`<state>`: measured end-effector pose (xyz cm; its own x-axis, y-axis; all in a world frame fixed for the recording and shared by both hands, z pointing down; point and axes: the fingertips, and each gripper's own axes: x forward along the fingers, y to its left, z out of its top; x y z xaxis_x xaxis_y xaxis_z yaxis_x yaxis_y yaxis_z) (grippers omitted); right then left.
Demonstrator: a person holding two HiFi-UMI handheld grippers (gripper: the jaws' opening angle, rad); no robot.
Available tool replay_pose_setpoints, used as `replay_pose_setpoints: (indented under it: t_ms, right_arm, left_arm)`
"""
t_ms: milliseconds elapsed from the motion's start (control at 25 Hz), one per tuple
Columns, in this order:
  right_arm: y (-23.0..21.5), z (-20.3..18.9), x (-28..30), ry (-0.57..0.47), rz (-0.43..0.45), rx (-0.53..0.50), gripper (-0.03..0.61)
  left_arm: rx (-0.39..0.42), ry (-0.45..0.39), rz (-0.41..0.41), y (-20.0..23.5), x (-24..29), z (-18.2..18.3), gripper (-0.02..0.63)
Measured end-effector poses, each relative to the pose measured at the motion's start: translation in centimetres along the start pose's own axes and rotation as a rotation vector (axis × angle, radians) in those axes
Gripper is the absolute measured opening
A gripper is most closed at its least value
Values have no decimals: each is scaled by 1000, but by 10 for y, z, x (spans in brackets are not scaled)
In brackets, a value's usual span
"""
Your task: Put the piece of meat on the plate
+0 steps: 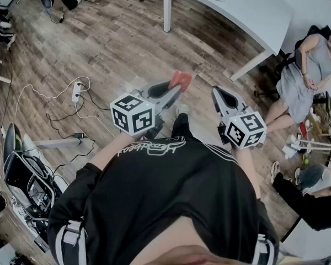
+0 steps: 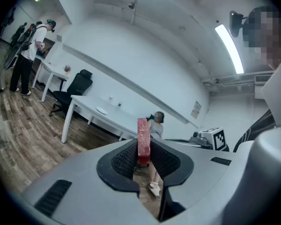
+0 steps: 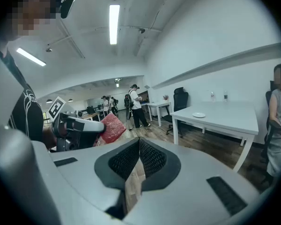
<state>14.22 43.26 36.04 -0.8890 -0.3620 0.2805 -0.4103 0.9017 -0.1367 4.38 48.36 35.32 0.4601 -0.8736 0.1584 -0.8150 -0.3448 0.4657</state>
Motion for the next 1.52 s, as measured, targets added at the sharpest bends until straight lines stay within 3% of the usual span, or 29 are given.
replay_pose_setpoints:
  t_ms: [360,560,920,1240,1520]
  right_arm:
    - [-3,11,-6,-8,-14,-18,9]
    - [-12,25,-7,-86,-5,25,11]
    - [-46,22,15,-51,-51,17,11]
    - [-105,30,43,-56,-75,51,11]
    - [-176,32,87,11,-82,57,11]
  left_arm:
    - [9,-7,-20,-9,5,12,83]
    - [25,-4,-24,-7,13,19,83]
    - [4,-2,-35,15,40,29,83]
    - [-12,9,-45,44,93,44,83]
    - [-62,36,-27,86,161,61,83]
